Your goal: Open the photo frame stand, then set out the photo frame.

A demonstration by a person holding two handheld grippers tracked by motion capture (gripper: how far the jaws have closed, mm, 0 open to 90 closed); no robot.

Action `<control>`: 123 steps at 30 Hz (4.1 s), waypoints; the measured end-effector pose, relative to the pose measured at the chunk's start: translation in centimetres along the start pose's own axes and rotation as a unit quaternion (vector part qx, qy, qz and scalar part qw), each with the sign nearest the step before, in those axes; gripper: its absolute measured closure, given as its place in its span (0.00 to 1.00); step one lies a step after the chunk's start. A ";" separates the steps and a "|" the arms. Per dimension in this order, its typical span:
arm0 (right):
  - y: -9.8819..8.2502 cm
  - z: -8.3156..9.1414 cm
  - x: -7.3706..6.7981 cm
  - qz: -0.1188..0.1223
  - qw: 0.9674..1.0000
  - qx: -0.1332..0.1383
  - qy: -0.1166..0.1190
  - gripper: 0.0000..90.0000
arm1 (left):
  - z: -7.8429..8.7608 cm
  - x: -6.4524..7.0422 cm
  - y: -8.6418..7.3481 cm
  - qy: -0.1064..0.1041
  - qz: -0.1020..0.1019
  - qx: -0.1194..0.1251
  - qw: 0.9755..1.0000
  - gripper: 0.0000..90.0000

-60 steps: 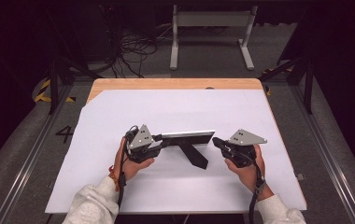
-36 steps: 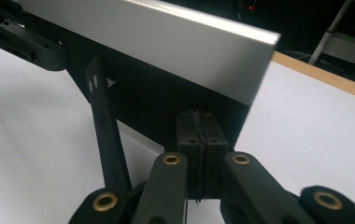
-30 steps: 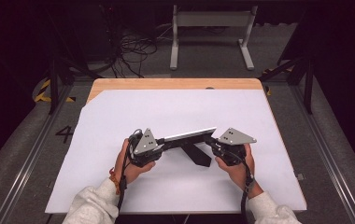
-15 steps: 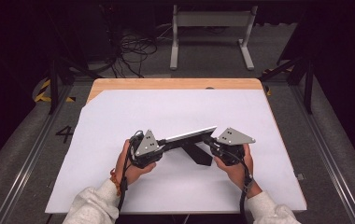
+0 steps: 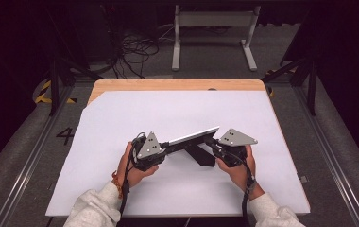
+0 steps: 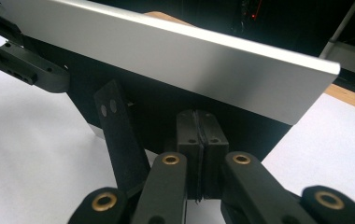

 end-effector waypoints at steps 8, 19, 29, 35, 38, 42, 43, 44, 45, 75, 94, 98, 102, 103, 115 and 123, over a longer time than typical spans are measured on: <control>0.0 0.0 0.1 -0.001 1.000 0.001 -0.001 0.99 | -0.1 0.1 0.1 -0.009 0.002 0.001 1.000 0.90; 0.0 0.1 0.2 -0.002 1.000 0.002 -0.002 0.99 | -0.1 0.3 0.1 -0.013 0.001 0.001 1.000 0.90; -0.1 -0.1 0.6 -0.008 1.000 0.002 -0.001 0.99 | -0.1 0.6 0.2 -0.015 -0.002 0.001 1.000 0.92; -0.1 -0.3 0.7 -0.011 1.000 0.002 -0.002 0.99 | -0.1 0.8 0.2 -0.011 -0.005 0.000 1.000 0.92; -0.2 -0.3 0.8 -0.015 1.000 0.000 -0.003 0.99 | -0.2 0.8 0.2 -0.013 -0.006 -0.001 1.000 0.93; -0.1 -0.3 0.9 -0.020 1.000 -0.001 -0.002 0.99 | -0.2 1.2 0.3 -0.008 -0.015 -0.003 1.000 0.93; -0.1 -0.3 0.9 -0.020 1.000 -0.001 -0.002 0.99 | -0.2 1.2 0.3 -0.008 -0.015 -0.003 1.000 0.93; -0.1 -0.4 1.0 -0.022 1.000 -0.001 -0.003 0.99 | -0.2 1.2 0.4 -0.010 -0.015 -0.004 1.000 0.93; -0.1 -0.4 1.0 -0.022 1.000 -0.001 -0.003 0.99 | -0.2 1.3 0.4 -0.011 -0.015 -0.004 1.000 0.93; 0.2 -1.9 1.1 -0.030 1.000 0.002 0.006 0.96 | -0.4 2.9 0.9 -0.022 -0.026 -0.006 0.999 0.87; 0.6 -2.3 -0.1 -0.027 1.000 0.000 0.009 0.97 | -0.3 4.0 1.2 -0.036 -0.031 -0.006 0.999 0.80; 0.6 -2.3 -0.1 -0.029 1.000 -0.001 0.009 0.97 | -0.4 4.0 1.2 -0.037 -0.028 -0.005 0.999 0.79; 0.6 -2.3 0.0 -0.024 1.000 -0.002 0.008 0.93 | -0.2 4.2 1.2 -0.041 -0.031 -0.003 0.999 0.79; 0.6 -2.3 0.1 -0.026 1.000 -0.002 0.011 0.93 | 0.0 4.2 1.3 -0.045 -0.033 0.000 0.998 0.79; 1.1 -2.0 0.4 -0.031 0.999 0.008 0.016 0.98 | 1.2 4.5 1.2 -0.063 -0.044 0.003 0.997 0.85; 1.2 -2.5 0.3 -0.035 0.999 0.010 0.025 0.99 | 0.8 4.7 1.4 -0.071 -0.039 0.009 0.997 0.88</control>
Point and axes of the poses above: each handheld gripper's, and its own axes: z roughly backward along the jaws, y roughly out of its top, x roughly to its right, the point moved 8 cm from there along -z, roughly forward along the jaws
